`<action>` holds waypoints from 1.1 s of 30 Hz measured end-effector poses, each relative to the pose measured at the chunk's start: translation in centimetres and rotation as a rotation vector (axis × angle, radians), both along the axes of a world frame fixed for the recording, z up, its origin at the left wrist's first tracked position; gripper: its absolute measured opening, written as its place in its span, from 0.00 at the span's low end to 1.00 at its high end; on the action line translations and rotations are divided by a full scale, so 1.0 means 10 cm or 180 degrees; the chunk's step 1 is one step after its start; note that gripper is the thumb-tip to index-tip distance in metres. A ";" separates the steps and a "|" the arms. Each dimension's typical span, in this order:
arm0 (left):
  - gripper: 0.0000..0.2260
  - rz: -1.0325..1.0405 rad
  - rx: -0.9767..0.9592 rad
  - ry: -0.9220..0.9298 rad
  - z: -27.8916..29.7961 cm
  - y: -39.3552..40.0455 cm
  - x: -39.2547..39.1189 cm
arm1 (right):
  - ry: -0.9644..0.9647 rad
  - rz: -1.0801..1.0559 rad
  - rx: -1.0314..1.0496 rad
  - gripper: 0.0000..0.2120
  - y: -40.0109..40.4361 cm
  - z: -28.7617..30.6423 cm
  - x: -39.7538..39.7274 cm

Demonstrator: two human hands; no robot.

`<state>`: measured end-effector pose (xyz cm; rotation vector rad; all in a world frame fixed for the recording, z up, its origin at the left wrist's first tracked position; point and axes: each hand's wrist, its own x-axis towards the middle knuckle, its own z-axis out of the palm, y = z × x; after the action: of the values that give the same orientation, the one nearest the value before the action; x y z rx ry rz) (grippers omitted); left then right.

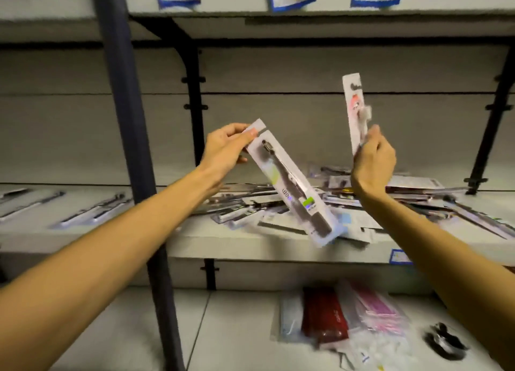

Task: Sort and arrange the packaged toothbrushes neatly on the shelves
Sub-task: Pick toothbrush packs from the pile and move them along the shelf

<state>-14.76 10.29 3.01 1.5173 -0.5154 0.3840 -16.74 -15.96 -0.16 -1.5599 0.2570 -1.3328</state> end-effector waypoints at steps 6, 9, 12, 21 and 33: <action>0.10 -0.0164 -0.0085 0.0165 -0.25 0.92 -0.43 | -0.0052 0.0403 -0.1211 0.20 1.32 -0.27 -0.50; 0.09 -0.0098 -0.0030 0.0310 -0.31 1.40 -0.54 | -0.0021 0.0768 -0.1432 0.23 1.96 -0.30 -0.57; 0.07 0.0037 -0.0023 0.0674 -0.36 1.90 -0.55 | 0.0104 0.1313 -0.1371 0.23 2.60 -0.29 -0.56; 0.13 0.0664 -0.0379 0.1664 -0.68 3.43 -0.26 | 0.0236 0.2489 -0.1145 0.12 4.16 -0.47 -0.20; 0.12 0.0938 -0.1079 0.2084 -0.57 4.91 0.50 | 0.1278 0.2848 0.0188 0.13 5.46 -0.55 1.19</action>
<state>-9.76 59.38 -2.65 1.2901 0.2805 0.1674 -4.82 38.61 -5.71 -1.5890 -0.1568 -0.3149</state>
